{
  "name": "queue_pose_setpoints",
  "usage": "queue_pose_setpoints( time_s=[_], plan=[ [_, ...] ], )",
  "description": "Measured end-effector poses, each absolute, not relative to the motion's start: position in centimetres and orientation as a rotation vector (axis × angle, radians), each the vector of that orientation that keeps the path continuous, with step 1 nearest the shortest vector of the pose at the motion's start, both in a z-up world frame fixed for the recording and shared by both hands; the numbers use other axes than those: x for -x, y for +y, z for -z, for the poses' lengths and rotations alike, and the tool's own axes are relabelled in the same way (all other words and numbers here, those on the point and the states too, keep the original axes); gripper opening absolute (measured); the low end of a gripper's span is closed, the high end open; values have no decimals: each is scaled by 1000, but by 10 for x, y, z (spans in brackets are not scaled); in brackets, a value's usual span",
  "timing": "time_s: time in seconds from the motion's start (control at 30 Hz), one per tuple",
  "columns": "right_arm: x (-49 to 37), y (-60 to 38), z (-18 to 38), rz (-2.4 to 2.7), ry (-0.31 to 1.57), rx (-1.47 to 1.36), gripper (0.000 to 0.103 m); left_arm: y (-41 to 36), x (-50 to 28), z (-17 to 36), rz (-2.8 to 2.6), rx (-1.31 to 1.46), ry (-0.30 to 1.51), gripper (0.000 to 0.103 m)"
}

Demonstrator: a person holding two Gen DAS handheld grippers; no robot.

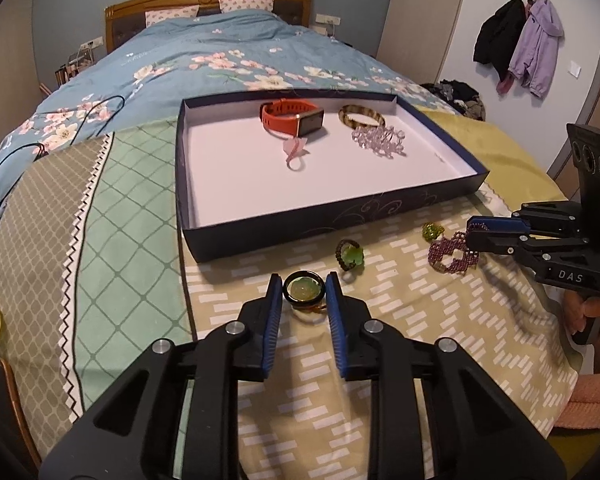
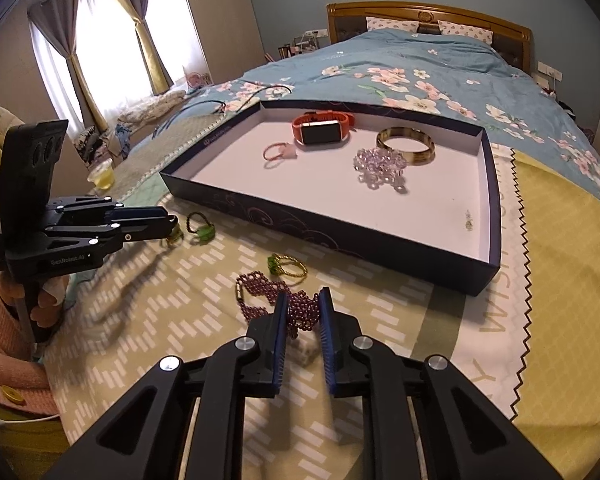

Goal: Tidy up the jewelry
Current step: 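Close the right tool on the dark red beaded necklace while the left tool grasps the black ring, then carry the necklace into the box with the right tool while the left carries the black ring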

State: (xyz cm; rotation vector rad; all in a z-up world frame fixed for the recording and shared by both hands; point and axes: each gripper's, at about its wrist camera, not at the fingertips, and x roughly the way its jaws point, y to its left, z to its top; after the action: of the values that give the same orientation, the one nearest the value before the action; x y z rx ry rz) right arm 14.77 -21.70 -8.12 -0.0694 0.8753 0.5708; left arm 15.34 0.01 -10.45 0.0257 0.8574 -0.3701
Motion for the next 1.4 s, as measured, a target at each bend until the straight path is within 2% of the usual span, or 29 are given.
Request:
queue_pose_setpoints(
  time_s=[0.67,1.4],
  plan=[
    [-141,-216,46,-618,780,11,13,-9,-130,72,406,-24,752,23],
    [-155,-218,17,-591,693,11,13,-29,-141,49,438,-50,692,23]
  ],
)
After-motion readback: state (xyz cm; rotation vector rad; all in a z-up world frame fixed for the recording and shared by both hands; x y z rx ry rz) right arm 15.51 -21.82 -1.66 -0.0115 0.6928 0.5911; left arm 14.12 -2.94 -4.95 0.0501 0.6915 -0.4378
